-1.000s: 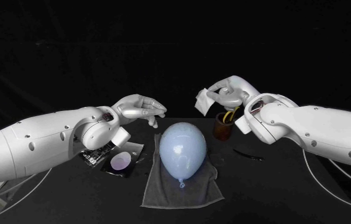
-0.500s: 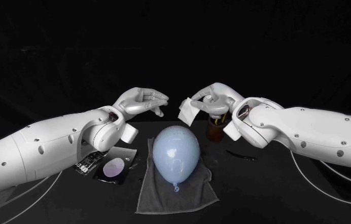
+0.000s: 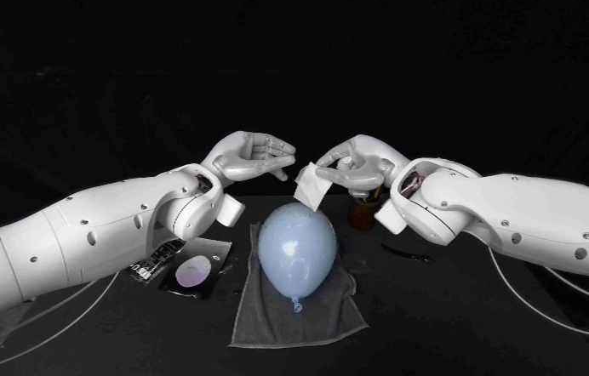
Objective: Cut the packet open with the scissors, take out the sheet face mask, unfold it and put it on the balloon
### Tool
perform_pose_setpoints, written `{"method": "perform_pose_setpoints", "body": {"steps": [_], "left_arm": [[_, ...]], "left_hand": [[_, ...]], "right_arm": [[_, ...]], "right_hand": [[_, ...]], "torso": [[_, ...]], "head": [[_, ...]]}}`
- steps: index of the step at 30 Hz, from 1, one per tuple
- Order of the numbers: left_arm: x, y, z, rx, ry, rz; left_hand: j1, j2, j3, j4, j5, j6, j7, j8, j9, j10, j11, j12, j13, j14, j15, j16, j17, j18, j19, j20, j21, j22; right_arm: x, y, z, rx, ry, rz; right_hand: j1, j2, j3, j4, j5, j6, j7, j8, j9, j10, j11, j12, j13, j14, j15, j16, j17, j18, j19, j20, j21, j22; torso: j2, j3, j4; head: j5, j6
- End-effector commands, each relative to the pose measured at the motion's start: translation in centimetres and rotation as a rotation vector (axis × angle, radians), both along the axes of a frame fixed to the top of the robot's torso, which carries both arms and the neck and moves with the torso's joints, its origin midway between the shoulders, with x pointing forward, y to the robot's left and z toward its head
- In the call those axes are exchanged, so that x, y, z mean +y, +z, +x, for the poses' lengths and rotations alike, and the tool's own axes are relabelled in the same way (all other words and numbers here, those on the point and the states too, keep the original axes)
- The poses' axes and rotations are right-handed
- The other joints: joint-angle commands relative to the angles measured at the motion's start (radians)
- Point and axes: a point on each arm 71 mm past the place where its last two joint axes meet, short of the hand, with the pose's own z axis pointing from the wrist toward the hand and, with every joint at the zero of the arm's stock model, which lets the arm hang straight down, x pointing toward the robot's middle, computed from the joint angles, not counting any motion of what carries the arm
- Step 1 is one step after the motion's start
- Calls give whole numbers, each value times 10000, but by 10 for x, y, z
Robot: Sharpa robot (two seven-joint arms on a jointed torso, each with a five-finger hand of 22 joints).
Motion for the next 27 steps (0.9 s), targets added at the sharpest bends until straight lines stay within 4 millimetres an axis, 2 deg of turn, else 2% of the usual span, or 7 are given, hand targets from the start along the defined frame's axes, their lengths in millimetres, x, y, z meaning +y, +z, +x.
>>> {"method": "perform_pose_setpoints", "body": {"steps": [1,11,14,17,20,23,27], "left_arm": [[-6,2,-2,-525,-481,475],[-9,-1,-4,-455,-945,1059],[-8,-3,-4,-334,-1054,1178],[-7,-4,-3,-207,-1181,1220],[-6,-6,-3,-36,-1303,1154],[-5,-8,-3,193,-1432,1008],[-7,-11,-3,461,-1606,861]], "left_hand": [[163,38,-255,60,-43,89,-34,-86,-40,55,-17,-90,-22,108,-43,245,67,135,212,-28,30,9],[462,204,-959,366,-44,471,-40,-256,-149,494,-166,-233,-8,262,-199,1168,272,123,711,-229,667,348],[393,151,-1295,554,-47,482,-88,-347,-189,653,-125,-271,-4,-327,-98,1158,248,67,439,-178,635,365],[605,255,-2010,873,-55,579,-61,-527,-250,894,75,-538,-20,-2548,312,352,-195,-128,-842,120,-224,-10],[966,429,-2819,1152,-51,473,131,-786,-329,781,347,-1017,-32,-4344,829,-1353,-1192,-646,-2878,724,-2270,-1066],[1649,730,-3945,1596,-97,163,306,-1023,-376,347,177,-1812,6,-3518,885,-3149,-2313,-812,-3246,830,-3656,-1912],[1998,943,-4387,1627,-37,-151,227,-1178,-396,177,168,-2250,-41,-2935,898,-4234,-2814,-843,-3107,819,-4278,-2319]], "right_arm": [[3,0,-2,31,361,41],[2,1,-3,-46,340,71],[1,2,-5,-72,342,96],[0,3,-7,-92,373,131],[0,5,-9,-121,415,171],[0,7,-11,-164,464,213],[0,11,-12,-224,523,261]], "right_hand": [[52,33,58,-1,64,161,-101,770,1111,126,-31,-34,827,800,-52,33,1363,183,25,-40,30,4],[57,40,61,0,64,147,-97,774,1126,122,-28,-37,826,799,-50,32,1359,186,17,-39,15,-4],[58,42,61,-1,64,143,-97,775,1131,123,-27,-31,830,800,-49,33,1363,184,21,-39,23,3],[58,42,61,-1,64,143,-97,775,1131,123,-27,-31,830,800,-49,33,1363,184,21,-39,23,3],[58,42,61,-1,64,143,-97,775,1131,123,-27,-31,830,800,-49,33,1363,184,21,-39,23,3],[64,46,64,-3,65,133,-95,778,1144,123,-26,-25,834,801,-48,36,1370,186,16,-38,14,-2],[68,48,66,-6,64,126,-94,781,1152,124,-25,-20,837,801,-47,35,1369,185,17,-38,16,1]], "torso": [[-5,1,1],[-7,0,-1],[-5,-1,-6],[-11,-4,-1],[-16,-6,1],[-25,-5,-3],[-20,-8,0]], "head": [[40,-46],[64,-96],[68,-87],[63,-88],[63,-77],[64,-61],[58,-30]]}}
